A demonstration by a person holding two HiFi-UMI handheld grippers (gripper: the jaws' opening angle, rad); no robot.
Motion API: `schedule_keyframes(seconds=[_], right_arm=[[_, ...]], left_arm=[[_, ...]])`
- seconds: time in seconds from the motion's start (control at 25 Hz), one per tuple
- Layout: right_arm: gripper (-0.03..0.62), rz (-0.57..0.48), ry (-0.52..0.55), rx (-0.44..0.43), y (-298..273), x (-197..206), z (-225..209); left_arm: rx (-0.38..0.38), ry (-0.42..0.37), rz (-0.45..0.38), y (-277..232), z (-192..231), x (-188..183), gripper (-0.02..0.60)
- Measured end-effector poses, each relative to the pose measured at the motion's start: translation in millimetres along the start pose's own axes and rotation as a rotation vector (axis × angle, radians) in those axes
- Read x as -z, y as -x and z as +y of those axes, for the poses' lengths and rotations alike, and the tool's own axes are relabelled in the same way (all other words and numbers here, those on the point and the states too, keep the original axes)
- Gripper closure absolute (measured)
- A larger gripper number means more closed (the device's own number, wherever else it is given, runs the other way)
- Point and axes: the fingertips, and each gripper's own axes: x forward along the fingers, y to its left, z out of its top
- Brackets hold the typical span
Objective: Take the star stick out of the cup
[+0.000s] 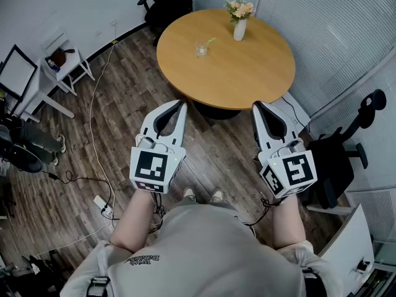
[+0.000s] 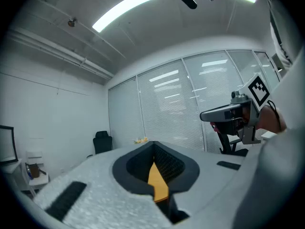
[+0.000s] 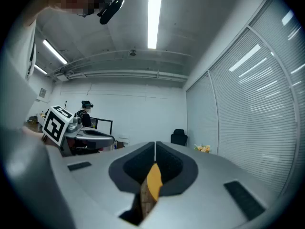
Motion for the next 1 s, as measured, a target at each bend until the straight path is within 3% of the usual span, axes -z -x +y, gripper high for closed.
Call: schedule_keyframes(seconds=[0.52,0.76,1.0], right_arm=[[0.56,-0.008,-0.027,0.007,-2.3,-1.2,-2.2],[0.56,0.031,0.042,-0.007,-0.4,7.8,-4.2],[0.56,0.019,0.036,-0.045,6.1,10.5,-13.6]], left_arm=[[0.025,0.002,0.005,-5.7,-4.7,2.0,0.561],[0.01,0.015,0.014,-6.7,-9.5,7.7,0.561],[0.005,0.007,0.016,-14.7,-27.0,4.0,0.561]])
